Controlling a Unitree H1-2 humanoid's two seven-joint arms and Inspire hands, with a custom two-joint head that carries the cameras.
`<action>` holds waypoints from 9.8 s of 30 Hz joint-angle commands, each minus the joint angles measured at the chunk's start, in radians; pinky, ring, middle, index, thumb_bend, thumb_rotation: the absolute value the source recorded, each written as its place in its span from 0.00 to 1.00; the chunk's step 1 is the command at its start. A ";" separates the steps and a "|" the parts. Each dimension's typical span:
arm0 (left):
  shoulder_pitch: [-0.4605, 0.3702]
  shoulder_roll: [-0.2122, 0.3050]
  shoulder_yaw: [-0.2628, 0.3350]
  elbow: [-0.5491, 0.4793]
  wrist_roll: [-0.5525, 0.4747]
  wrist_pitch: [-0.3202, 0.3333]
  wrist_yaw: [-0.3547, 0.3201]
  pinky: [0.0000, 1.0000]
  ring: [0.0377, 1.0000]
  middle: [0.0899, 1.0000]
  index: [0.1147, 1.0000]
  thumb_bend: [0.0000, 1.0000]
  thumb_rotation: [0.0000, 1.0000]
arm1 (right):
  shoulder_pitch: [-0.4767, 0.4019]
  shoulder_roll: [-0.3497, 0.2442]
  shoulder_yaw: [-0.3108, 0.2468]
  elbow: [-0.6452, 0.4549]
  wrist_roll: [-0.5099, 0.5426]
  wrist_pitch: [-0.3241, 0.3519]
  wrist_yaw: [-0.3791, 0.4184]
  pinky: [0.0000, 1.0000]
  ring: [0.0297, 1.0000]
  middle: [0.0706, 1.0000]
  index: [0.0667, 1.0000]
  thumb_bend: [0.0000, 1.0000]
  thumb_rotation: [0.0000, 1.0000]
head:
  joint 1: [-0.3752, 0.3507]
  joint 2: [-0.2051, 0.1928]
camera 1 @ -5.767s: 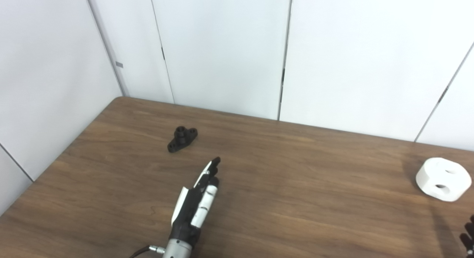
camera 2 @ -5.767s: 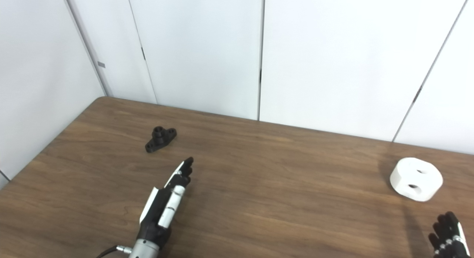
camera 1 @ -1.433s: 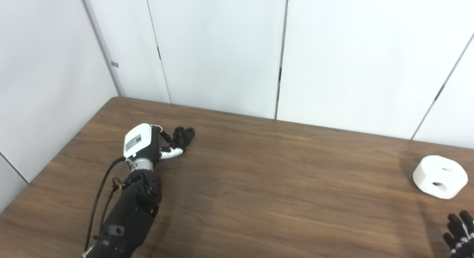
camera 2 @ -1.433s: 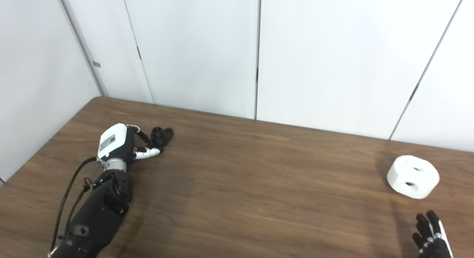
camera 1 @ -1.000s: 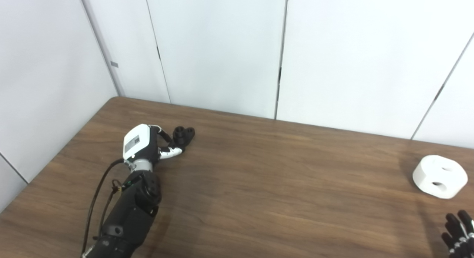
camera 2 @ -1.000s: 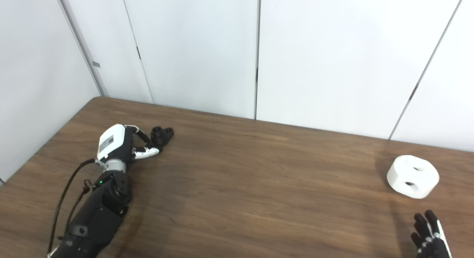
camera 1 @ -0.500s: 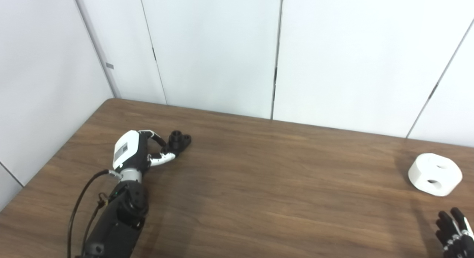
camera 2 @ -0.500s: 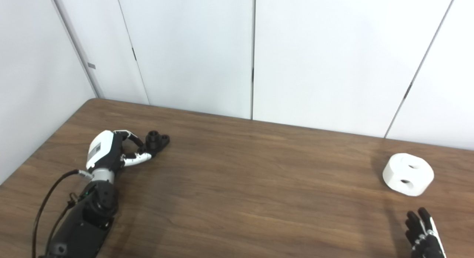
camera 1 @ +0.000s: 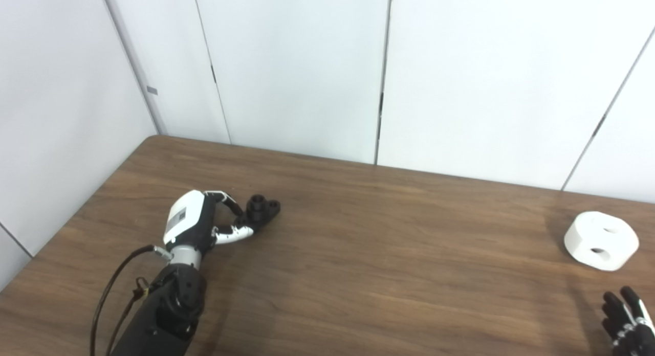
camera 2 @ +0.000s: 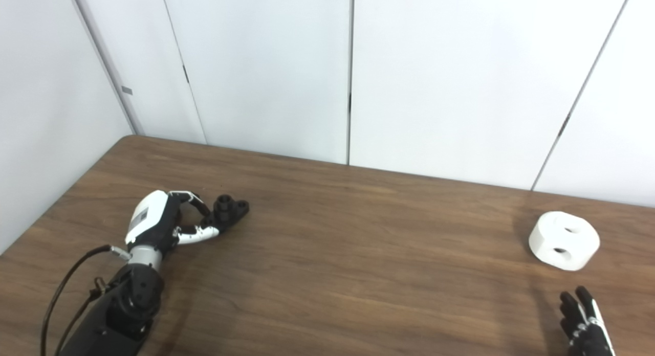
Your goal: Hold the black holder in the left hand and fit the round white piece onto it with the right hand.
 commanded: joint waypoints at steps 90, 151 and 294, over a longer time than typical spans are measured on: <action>0.167 -0.065 -0.370 -0.263 0.320 -0.348 -0.288 0.88 0.86 0.78 0.42 0.52 0.05 | -0.193 -0.085 -0.063 -0.459 -0.309 0.597 -0.131 0.96 0.94 0.90 0.90 0.72 0.31 | -0.471 0.132; 0.198 -0.069 -0.358 -0.257 0.334 -0.377 -0.264 0.88 0.86 0.79 0.42 0.52 0.05 | -0.822 -0.438 0.259 0.199 -1.011 0.597 0.476 1.00 1.00 1.00 0.79 1.00 0.29 | -0.474 0.105; 0.162 -0.233 -0.463 -0.228 0.517 -0.316 -0.259 0.85 0.85 0.78 0.42 0.52 0.05 | -0.765 -0.172 0.461 -0.546 -1.032 0.581 0.944 0.97 0.90 0.75 0.45 0.52 0.14 | -0.268 0.167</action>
